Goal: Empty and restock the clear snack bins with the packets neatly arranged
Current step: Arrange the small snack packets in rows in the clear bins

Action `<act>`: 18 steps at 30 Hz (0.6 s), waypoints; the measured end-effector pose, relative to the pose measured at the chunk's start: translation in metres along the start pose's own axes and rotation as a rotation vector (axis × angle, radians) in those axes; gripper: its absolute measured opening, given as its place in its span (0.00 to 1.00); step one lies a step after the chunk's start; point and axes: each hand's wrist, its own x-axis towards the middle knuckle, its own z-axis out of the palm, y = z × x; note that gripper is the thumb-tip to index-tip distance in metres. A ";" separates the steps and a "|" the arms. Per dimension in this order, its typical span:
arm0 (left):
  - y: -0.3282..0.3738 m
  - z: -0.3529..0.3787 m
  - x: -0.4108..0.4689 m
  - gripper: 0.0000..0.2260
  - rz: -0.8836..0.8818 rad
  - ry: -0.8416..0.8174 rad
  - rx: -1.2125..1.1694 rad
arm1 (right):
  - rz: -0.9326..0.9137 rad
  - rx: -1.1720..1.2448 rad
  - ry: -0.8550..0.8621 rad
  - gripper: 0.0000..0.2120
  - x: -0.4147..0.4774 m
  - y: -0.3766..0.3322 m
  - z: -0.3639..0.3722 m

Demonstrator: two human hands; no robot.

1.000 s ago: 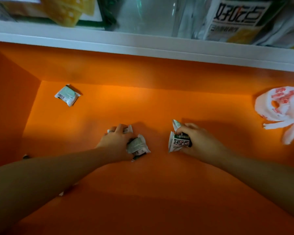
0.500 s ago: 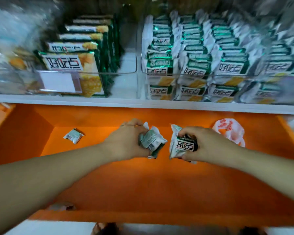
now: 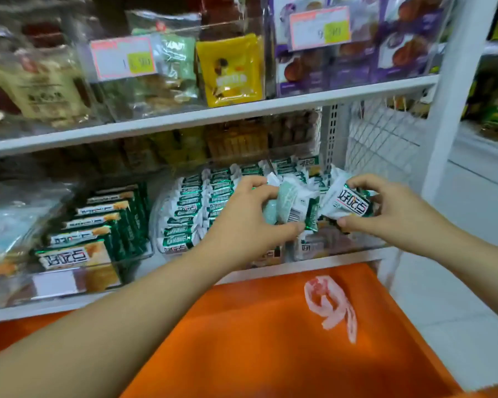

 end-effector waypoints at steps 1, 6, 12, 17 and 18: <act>0.008 0.005 0.015 0.14 -0.007 0.020 -0.026 | 0.013 -0.033 0.040 0.21 0.010 0.008 -0.009; 0.033 0.038 0.078 0.13 -0.004 0.055 -0.079 | 0.111 -0.240 0.093 0.23 0.057 0.061 -0.023; 0.023 0.069 0.126 0.15 -0.045 0.041 0.047 | 0.167 -0.488 0.078 0.28 0.084 0.096 -0.010; 0.025 0.085 0.153 0.21 -0.021 0.039 0.140 | 0.100 0.200 0.126 0.18 0.090 0.080 -0.045; 0.028 0.089 0.158 0.21 -0.004 0.038 0.148 | 0.108 0.286 0.085 0.18 0.088 0.077 -0.049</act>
